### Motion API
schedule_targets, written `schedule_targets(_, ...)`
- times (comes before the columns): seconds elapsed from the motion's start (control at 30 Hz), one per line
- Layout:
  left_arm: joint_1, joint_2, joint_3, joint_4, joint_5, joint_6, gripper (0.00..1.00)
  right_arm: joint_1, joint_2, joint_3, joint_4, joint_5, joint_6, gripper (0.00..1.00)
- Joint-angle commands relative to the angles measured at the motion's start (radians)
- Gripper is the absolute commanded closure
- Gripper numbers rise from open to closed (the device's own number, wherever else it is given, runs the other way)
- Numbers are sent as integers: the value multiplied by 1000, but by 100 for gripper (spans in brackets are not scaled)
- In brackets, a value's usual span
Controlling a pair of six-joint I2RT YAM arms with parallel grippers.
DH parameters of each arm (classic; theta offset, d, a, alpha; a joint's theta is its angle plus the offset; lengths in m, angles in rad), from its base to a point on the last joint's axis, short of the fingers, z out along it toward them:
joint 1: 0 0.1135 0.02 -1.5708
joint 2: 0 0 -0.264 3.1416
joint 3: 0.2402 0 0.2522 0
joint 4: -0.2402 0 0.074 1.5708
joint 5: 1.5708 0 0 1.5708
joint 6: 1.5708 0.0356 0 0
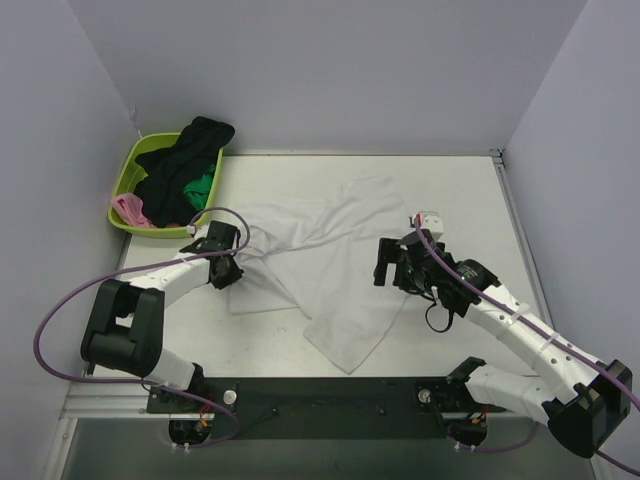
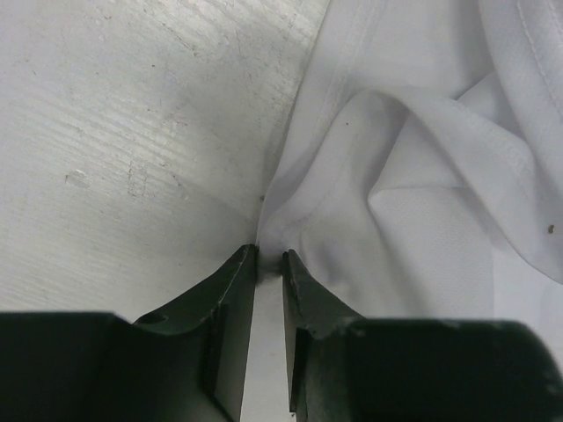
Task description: Fold and stack the t-shirts
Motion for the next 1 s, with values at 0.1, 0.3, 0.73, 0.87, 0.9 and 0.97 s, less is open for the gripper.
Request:
schedule_targets(0.1,6,-6,3,21,15,-7,78,16,9,-5,8,17,16,8)
schedule_targets(0.3,6,-50,15,-7,16,-9,95,30,21,-2,10,21,18,8)
schedule_targets(0.73,-19,-277,104,-146,25,13,100,65,21,-10,1,40,21,9)
schedule_targets(0.87,-65,-329,150,-186,21,13,100,82,15,-4,-10,52,27,9)
schedule_targets(0.9,-77,-345,170,-192,19,11,100,90,13,-2,-13,55,28,9)
schedule_targets(0.97,-103,-352,186,-205,10,2,100,94,10,4,-25,63,32,9)
